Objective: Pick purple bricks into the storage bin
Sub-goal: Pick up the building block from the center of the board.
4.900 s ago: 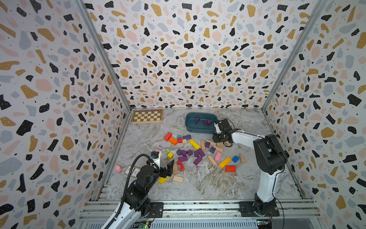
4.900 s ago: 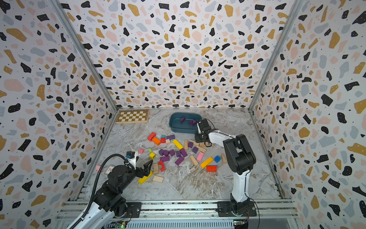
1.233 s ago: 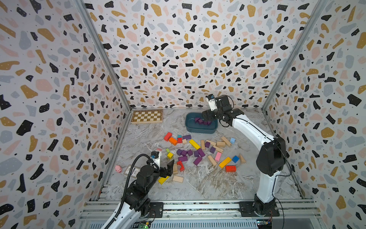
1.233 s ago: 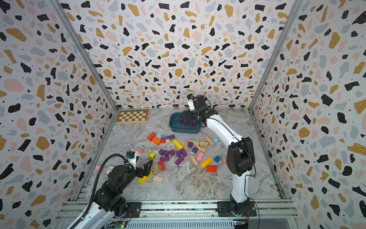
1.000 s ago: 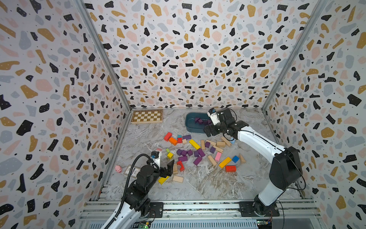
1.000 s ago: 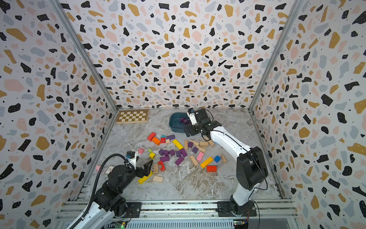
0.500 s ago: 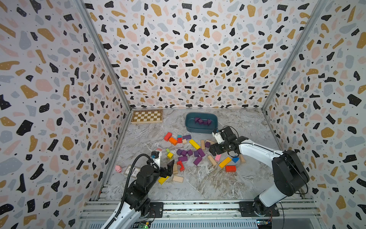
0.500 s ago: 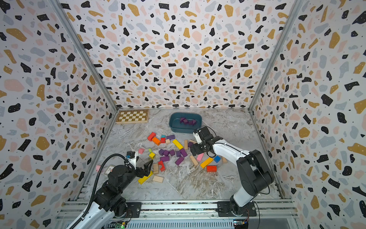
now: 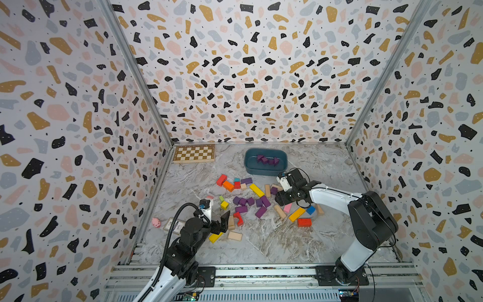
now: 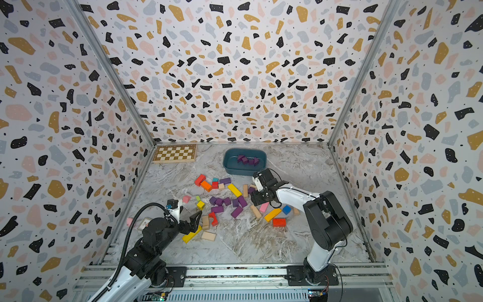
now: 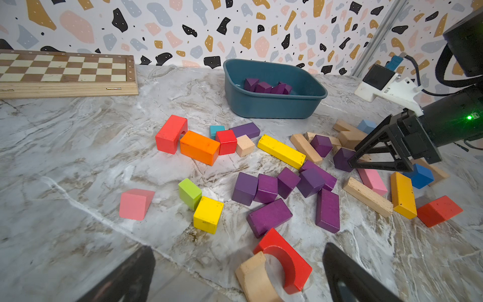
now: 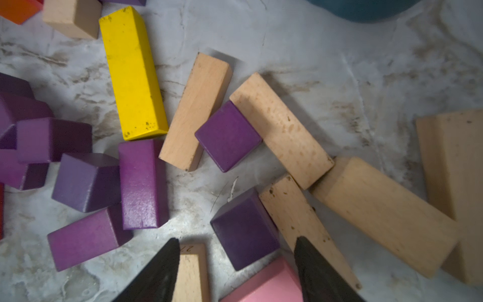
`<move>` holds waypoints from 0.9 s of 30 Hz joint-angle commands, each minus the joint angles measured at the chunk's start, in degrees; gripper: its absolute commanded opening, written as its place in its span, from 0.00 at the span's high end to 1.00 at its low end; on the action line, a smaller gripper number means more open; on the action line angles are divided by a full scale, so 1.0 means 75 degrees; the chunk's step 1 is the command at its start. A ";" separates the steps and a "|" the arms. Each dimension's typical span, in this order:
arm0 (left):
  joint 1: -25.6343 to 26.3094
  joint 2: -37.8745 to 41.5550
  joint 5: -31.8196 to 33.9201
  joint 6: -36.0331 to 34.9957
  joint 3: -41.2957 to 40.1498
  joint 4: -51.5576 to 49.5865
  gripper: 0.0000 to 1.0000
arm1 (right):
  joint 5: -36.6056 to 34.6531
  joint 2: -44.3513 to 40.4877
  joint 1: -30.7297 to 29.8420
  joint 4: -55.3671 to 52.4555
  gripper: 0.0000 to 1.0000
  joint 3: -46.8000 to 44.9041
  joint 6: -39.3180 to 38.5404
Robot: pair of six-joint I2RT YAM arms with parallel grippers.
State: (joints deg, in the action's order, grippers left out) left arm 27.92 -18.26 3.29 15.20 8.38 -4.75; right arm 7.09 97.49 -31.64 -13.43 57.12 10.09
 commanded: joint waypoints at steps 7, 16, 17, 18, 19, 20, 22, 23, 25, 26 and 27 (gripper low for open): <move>0.0018 0.0056 -0.0005 -0.0045 0.0059 0.0234 0.01 | 0.0015 0.0248 -0.0056 0.0023 0.40 0.0294 -0.0015; 0.0015 0.0068 -0.0011 -0.0046 0.0061 0.0235 0.01 | 0.0013 0.0401 -0.0058 0.0019 0.46 0.0433 -0.0059; 0.0015 0.0068 -0.0001 -0.0046 0.0058 0.0232 0.01 | 0.0009 0.0407 -0.0051 0.0007 0.47 0.0455 -0.0067; 0.0015 0.0069 0.0006 -0.0043 0.0057 0.0235 0.01 | 0.0007 0.0407 -0.0058 -0.0003 0.48 0.0468 -0.0083; 0.0015 0.0068 0.0003 -0.0040 0.0057 0.0235 0.01 | 0.0009 0.0407 -0.0048 -0.0022 0.48 0.0481 -0.0089; 0.0017 0.0068 0.0006 -0.0046 0.0066 0.0226 0.01 | 0.0010 0.0404 -0.0054 -0.0023 0.49 0.0493 -0.0099; 0.0021 0.0074 0.0003 -0.0046 0.0062 0.0235 0.01 | 0.0005 0.0385 -0.0056 -0.0053 0.52 0.0504 -0.0112; 0.0015 0.0068 0.0005 -0.0046 0.0061 0.0233 0.01 | 0.0014 0.0369 -0.0057 -0.0080 0.53 0.0513 -0.0121; 0.0015 0.0069 -0.0004 -0.0046 0.0058 0.0224 0.01 | 0.0002 0.0337 -0.0062 -0.0106 0.57 0.0505 -0.0128; 0.0015 0.0071 0.0006 -0.0046 0.0064 0.0232 0.01 | -0.0010 0.0330 -0.0068 -0.0110 0.59 0.0511 -0.0142; 0.0015 0.0068 -0.0001 -0.0043 0.0057 0.0235 0.01 | -0.0031 0.0318 -0.0066 -0.0137 0.60 0.0516 -0.0140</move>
State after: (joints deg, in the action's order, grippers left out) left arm 27.92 -18.26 3.29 15.20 8.38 -4.80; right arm 7.07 100.27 -31.81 -12.84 59.27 9.54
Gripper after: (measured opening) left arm 0.988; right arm 0.408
